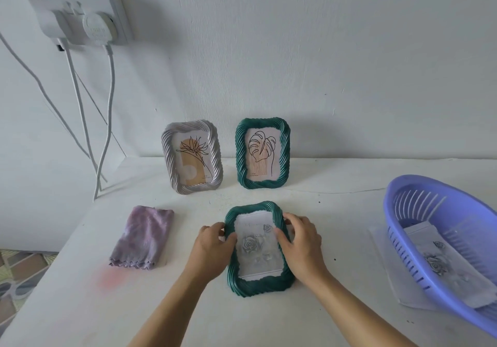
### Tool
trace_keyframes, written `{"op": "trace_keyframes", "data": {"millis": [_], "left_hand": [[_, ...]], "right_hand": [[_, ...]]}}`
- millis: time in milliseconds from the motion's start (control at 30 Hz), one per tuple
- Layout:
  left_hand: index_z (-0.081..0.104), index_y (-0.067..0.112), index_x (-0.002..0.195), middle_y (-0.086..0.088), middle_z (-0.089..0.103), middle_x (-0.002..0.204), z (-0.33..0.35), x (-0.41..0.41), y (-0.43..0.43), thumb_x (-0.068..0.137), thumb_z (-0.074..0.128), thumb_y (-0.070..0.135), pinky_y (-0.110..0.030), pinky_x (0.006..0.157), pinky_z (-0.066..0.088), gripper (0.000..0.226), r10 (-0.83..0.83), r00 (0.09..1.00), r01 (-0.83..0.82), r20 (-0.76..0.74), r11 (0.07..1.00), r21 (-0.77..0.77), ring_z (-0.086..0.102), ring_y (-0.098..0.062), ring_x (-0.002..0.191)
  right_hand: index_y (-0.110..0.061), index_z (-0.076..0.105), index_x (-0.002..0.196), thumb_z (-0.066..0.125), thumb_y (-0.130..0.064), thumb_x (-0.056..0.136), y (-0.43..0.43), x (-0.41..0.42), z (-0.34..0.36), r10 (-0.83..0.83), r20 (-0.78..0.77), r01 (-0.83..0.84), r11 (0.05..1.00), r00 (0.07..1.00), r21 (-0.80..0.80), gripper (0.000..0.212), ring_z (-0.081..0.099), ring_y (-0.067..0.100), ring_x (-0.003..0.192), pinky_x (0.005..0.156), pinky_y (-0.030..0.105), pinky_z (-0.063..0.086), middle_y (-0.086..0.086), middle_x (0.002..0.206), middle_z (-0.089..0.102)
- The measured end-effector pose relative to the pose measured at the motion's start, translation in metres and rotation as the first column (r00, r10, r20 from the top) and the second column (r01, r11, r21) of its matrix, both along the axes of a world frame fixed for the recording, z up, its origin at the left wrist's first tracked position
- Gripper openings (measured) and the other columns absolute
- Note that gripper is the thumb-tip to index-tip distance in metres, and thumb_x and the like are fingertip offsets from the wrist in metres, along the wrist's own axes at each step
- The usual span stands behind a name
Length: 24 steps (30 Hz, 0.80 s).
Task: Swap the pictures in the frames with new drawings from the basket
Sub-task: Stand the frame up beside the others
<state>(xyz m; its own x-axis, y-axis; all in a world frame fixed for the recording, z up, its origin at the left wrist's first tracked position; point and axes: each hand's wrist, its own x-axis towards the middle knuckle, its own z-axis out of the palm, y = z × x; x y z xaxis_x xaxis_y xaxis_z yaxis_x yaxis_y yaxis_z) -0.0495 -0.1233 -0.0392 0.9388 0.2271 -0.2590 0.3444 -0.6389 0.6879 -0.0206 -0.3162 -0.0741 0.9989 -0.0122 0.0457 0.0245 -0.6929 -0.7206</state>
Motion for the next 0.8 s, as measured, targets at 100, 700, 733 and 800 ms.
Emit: {"op": "trace_keyframes", "data": {"millis": [100,700,733,800], "left_hand": [[0.059,0.02,0.125,0.001,0.067,0.1,0.006,-0.001,-0.004,0.097,0.058,0.022,-0.017,0.06,0.043,0.028,0.138,0.99,-0.132,0.004,0.956,-0.262,0.062,-0.011,0.086],[0.053,0.032,0.128,-0.013,0.064,0.107,0.041,-0.001,-0.044,0.1,0.053,0.007,-0.033,0.068,0.059,0.038,0.096,0.985,0.046,0.144,0.657,-0.753,0.073,-0.02,0.085],[0.053,0.033,0.13,-0.013,0.064,0.108,0.044,0.002,-0.046,0.1,0.055,0.006,-0.035,0.07,0.06,0.04,0.075,0.986,0.057,0.146,0.677,-0.734,0.073,-0.02,0.086],[0.051,0.033,0.133,-0.011,0.064,0.11,0.051,0.012,-0.052,0.099,0.057,0.006,-0.04,0.075,0.061,0.045,0.03,0.988,0.084,0.154,0.727,-0.682,0.074,-0.02,0.09]], "right_hand": [[-0.028,0.056,0.124,0.063,-0.026,0.095,-0.004,-0.005,0.005,0.015,0.006,-0.016,0.975,1.0,0.22,0.03,0.061,0.001,0.092,0.084,0.022,0.052,-0.012,0.104,0.063],[-0.042,0.048,0.124,0.056,-0.015,0.099,-0.042,-0.01,0.059,-0.04,-0.209,0.179,0.687,0.977,0.704,0.037,0.068,0.023,0.099,0.084,0.049,0.059,0.002,0.109,0.068],[-0.044,0.047,0.124,0.057,-0.014,0.098,-0.047,-0.007,0.062,-0.029,-0.224,0.179,0.7,0.974,0.691,0.041,0.069,0.023,0.099,0.085,0.049,0.058,0.004,0.108,0.068],[-0.05,0.046,0.124,0.058,-0.014,0.096,-0.06,-0.002,0.07,-0.007,-0.221,0.152,0.748,0.975,0.647,0.047,0.069,0.022,0.097,0.085,0.045,0.058,0.006,0.106,0.068]]}}
